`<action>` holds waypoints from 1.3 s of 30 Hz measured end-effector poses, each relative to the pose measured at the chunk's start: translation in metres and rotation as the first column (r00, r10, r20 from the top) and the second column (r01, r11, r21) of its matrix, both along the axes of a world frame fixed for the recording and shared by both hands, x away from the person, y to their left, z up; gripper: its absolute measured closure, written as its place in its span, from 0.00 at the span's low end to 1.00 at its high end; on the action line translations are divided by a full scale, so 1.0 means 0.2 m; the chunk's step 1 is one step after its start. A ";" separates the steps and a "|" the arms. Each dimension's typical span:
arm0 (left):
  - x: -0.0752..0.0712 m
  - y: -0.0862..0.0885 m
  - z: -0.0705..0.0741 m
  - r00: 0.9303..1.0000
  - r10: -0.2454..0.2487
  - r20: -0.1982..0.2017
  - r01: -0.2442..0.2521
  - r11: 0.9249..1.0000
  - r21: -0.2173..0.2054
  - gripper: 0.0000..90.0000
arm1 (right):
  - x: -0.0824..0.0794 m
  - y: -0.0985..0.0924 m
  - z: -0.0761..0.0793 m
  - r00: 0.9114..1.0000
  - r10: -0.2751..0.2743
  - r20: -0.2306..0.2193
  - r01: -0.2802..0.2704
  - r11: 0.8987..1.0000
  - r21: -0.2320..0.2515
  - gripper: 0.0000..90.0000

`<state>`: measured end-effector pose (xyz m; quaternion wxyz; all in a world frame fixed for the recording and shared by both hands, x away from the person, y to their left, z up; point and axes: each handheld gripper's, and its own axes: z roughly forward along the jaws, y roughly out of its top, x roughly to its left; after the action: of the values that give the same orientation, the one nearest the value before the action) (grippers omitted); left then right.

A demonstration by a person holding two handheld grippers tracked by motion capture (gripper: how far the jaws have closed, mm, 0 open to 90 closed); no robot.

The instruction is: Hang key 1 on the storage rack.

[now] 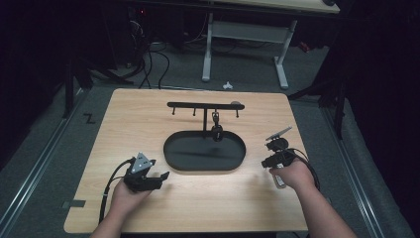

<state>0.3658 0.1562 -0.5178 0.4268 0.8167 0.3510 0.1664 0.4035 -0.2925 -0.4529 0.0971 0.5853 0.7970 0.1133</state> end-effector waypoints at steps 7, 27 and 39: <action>0.00 0.00 0.00 1.000 0.000 0.000 0.000 1.000 0.002 0.32 | 0.10 -0.08 -0.07 0.997 -0.078 -0.028 0.079 0.997 0.026 0.64; 0.00 0.00 0.00 1.000 -0.005 -0.001 0.005 1.000 0.006 0.32 | 0.19 -0.15 -0.18 0.980 -0.173 -0.093 0.179 0.982 0.058 0.68; 0.00 -0.01 0.00 1.000 -0.008 -0.004 0.008 1.000 0.009 0.32 | 0.17 -0.11 -0.18 0.991 -0.102 -0.085 0.101 0.995 -0.020 0.81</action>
<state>0.3654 0.1551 -0.5185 0.4233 0.8203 0.3475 0.1647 0.4376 -0.3150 -0.4888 0.0729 0.6287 0.7704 0.0767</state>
